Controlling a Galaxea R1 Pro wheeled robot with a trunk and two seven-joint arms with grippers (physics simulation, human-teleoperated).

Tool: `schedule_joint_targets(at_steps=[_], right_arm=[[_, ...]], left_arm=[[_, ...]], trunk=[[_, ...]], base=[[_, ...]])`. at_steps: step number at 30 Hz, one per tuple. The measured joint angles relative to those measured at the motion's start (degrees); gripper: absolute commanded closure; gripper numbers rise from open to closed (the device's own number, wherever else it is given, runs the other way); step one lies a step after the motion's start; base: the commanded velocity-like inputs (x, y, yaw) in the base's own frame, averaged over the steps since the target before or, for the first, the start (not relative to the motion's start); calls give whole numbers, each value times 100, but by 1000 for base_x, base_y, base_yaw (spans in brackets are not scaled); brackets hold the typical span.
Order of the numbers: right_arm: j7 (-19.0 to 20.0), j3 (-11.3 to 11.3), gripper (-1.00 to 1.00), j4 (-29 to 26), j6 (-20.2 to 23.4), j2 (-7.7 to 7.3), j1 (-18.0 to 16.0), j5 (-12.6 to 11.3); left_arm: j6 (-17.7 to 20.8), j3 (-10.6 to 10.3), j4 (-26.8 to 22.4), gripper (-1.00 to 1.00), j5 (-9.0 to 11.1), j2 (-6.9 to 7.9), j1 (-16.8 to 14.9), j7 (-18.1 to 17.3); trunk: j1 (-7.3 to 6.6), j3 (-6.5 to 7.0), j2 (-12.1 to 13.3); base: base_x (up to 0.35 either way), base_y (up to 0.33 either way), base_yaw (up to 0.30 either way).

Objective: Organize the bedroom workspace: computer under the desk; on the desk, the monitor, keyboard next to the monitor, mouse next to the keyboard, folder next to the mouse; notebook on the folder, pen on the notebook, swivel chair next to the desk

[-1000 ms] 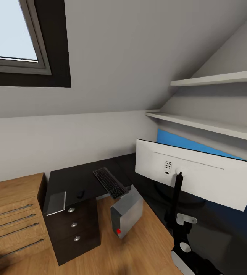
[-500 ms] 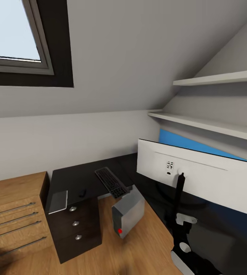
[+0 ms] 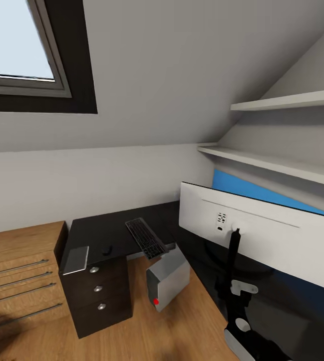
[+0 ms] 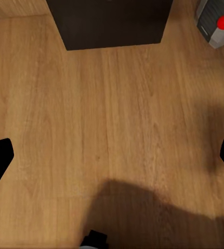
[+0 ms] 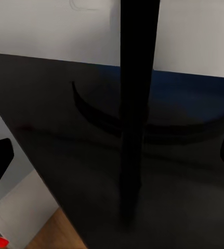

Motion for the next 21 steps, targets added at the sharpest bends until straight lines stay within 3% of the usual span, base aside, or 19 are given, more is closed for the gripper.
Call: schedule_joint_targets(at_steps=[13,21], right_arm=[[5,-15,-100,31,-4,-25,0,7],[15,-24,-100,139,-23,-34,0,-4]], left_arm=[[2,1,0,-100,2,0,-2,0],[2,1,0,-100,2,0,-2,0]], trunk=[[-1,-1,0],[-2,-1,0]], base=[[9,-5,1],[193,0,0]])
